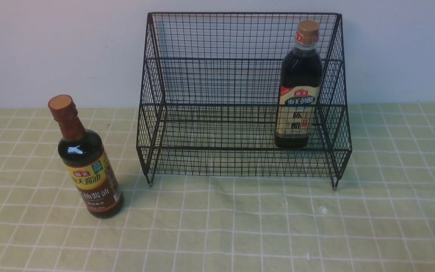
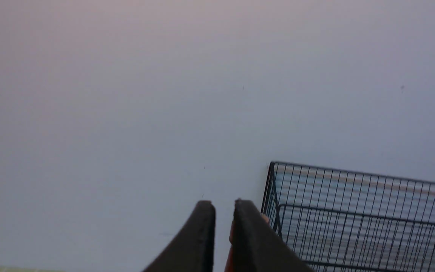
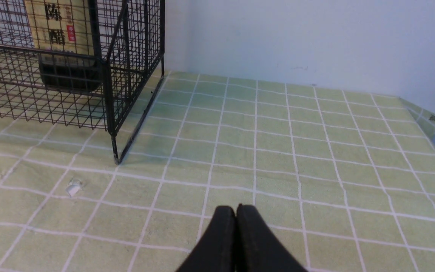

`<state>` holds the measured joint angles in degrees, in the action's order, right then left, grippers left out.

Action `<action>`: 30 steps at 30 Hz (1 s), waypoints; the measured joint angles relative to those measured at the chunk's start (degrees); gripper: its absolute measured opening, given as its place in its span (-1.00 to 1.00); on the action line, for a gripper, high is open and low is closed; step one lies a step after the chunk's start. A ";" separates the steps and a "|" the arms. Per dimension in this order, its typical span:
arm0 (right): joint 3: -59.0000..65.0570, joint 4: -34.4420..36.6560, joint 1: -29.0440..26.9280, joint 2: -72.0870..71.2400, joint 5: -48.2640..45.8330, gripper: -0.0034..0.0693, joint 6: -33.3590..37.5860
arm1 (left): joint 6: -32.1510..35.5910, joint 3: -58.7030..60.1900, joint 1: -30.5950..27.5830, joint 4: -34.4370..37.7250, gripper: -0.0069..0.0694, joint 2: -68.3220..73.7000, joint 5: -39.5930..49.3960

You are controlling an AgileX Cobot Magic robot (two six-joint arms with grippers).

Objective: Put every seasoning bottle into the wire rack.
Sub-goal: Use the left arm to grab the condiment bottle closest to it

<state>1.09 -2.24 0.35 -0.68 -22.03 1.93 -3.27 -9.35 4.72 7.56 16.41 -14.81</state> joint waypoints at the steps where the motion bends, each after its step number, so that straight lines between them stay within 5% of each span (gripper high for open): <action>1: 0.00 0.00 0.00 0.00 0.00 -0.94 0.00 | -0.17 -2.40 0.00 -0.98 -0.45 4.57 0.40; 9: 0.00 0.00 0.00 0.00 0.00 -0.94 0.00 | -3.56 -13.94 0.00 -6.83 0.32 24.31 0.36; 14: 0.00 0.00 0.00 0.00 0.00 -0.94 0.00 | -7.87 -17.81 0.00 -10.60 0.62 32.03 -3.20; 22: 0.00 0.00 0.00 0.00 0.00 -0.94 0.00 | -14.96 -19.43 0.00 -22.28 0.69 42.48 -14.17; 30: 0.00 0.00 0.00 0.00 0.00 -0.94 0.00 | -13.50 -19.52 0.00 -22.99 0.69 53.69 -20.85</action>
<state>1.09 -2.24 0.35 -0.68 -22.03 1.93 -16.78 -28.87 4.72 -15.43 70.10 -35.66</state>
